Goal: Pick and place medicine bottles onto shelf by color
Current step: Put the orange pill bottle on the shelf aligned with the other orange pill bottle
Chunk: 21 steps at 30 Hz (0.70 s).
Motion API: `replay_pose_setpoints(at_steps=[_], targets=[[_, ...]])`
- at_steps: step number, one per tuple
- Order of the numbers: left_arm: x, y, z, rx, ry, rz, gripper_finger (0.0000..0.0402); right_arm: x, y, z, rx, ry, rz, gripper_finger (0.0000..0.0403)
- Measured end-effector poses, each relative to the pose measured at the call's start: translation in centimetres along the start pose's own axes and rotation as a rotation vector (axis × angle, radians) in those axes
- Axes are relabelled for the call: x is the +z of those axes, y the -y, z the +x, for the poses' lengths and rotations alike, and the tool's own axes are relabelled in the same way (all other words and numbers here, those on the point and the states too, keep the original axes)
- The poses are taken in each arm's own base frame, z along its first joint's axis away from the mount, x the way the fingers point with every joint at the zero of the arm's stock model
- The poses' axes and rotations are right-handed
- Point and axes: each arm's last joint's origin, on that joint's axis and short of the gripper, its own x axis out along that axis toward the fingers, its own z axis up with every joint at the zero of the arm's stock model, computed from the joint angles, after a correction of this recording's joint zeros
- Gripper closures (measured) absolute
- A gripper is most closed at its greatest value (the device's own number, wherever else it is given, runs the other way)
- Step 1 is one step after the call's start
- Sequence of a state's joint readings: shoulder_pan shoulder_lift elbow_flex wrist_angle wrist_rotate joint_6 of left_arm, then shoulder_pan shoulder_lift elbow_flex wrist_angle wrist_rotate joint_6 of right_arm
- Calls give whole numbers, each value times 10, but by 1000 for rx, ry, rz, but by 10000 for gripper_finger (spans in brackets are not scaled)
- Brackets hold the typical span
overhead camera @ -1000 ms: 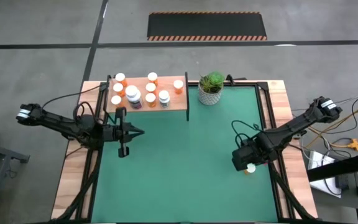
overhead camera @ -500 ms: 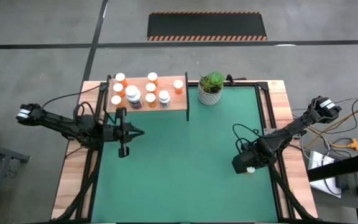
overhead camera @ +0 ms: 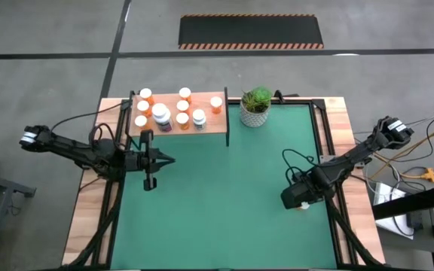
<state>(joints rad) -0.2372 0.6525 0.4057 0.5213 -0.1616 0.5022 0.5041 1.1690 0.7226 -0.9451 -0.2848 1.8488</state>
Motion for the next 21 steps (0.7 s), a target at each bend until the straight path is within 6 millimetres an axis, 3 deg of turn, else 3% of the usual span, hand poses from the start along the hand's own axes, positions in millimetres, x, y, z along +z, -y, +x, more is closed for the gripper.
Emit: replay_pose_setpoints(at_steps=[6,11,21], targets=[[0,0,0,0,0,0,402,-2,-3,-4,25,-10,-29,201],[0,0,0,0,0,0,402,-9,-13,-19,85,-22,-53,191],[-1,0,0,-4,-8,2,402,-13,-43,-52,239,142,-94,189]])
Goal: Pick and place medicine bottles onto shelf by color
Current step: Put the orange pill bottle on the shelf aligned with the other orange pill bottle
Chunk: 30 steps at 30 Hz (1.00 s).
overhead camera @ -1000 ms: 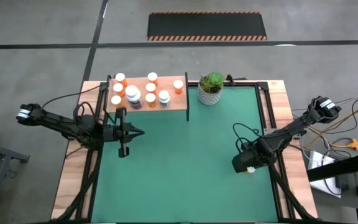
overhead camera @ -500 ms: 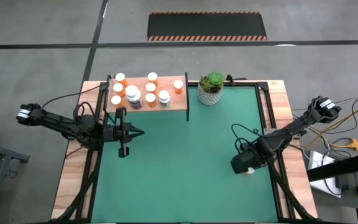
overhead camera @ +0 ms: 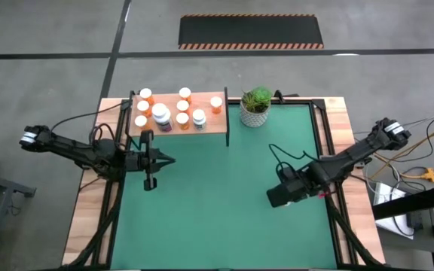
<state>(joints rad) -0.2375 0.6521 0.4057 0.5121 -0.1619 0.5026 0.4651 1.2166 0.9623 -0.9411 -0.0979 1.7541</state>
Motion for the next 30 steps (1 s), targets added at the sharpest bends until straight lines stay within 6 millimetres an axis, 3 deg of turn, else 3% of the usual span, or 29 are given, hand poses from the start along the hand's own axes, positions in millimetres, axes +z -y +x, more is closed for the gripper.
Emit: replay_pose_setpoints(at_steps=[8,19,25,30], targets=[[-1,0,0,2,-16,3,402,25,-37,-13,-58,59,-160,189],[-2,-5,-7,116,-100,11,402,78,-72,-34,-154,56,-496,188],[1,-8,-12,135,-90,44,402,107,-78,-55,-95,90,-511,188],[4,-11,-15,148,-73,59,402,116,-88,-83,-5,143,-508,188]])
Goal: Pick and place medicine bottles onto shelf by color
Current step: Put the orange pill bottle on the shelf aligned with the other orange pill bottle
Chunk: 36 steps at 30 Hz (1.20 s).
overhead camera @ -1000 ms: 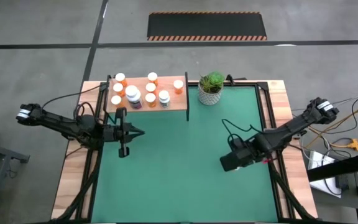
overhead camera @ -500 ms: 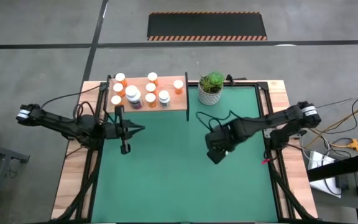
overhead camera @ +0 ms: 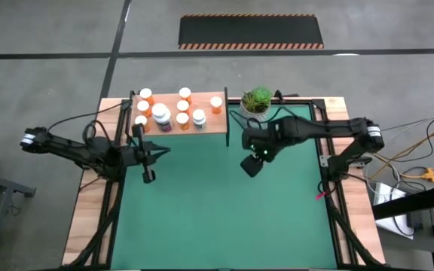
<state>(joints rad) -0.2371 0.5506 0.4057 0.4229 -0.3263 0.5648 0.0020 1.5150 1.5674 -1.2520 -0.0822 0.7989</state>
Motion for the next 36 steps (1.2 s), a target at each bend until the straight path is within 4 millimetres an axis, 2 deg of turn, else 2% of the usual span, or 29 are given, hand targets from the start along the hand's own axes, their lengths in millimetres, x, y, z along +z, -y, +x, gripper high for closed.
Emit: replay_pose_setpoints(at_steps=[8,16,21,27,33,36], targets=[[0,-1,-1,-1,-3,1,402,27,-5,-37,98,130,37,188],[0,-1,-2,0,-2,0,402,79,-8,-53,115,218,-54,188],[0,-1,-1,-1,-2,0,402,116,0,-49,105,210,-109,188],[0,-1,-2,-1,-2,-1,402,152,14,-34,77,208,-143,188],[0,-1,-1,-1,-2,-2,402,167,31,-18,32,151,-141,188],[0,-1,-1,-1,-2,-3,402,170,33,-15,29,148,-146,188]])
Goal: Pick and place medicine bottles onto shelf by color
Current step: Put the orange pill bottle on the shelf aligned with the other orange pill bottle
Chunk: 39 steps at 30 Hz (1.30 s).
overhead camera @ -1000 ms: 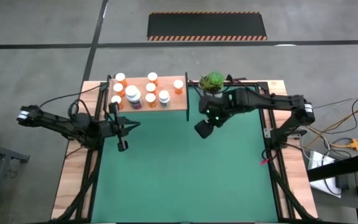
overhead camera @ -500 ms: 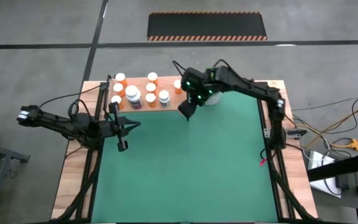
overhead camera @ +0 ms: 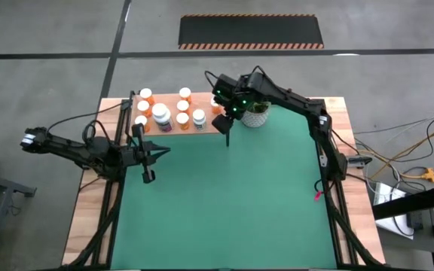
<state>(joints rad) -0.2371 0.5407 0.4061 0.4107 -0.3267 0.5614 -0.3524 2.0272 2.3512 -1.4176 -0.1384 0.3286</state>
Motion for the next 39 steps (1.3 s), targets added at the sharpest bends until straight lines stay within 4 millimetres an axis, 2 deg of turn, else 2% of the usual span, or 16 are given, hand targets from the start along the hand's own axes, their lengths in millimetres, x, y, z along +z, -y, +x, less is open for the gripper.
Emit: replay_pose_setpoints(at_steps=[22,33,39], targets=[[0,0,0,1,1,-4,402,7,1,5,5,50,-37,188],[0,0,0,0,1,-4,402,5,4,14,-37,35,-45,188],[0,0,0,-1,-1,-3,402,7,3,15,-33,52,-60,172]])
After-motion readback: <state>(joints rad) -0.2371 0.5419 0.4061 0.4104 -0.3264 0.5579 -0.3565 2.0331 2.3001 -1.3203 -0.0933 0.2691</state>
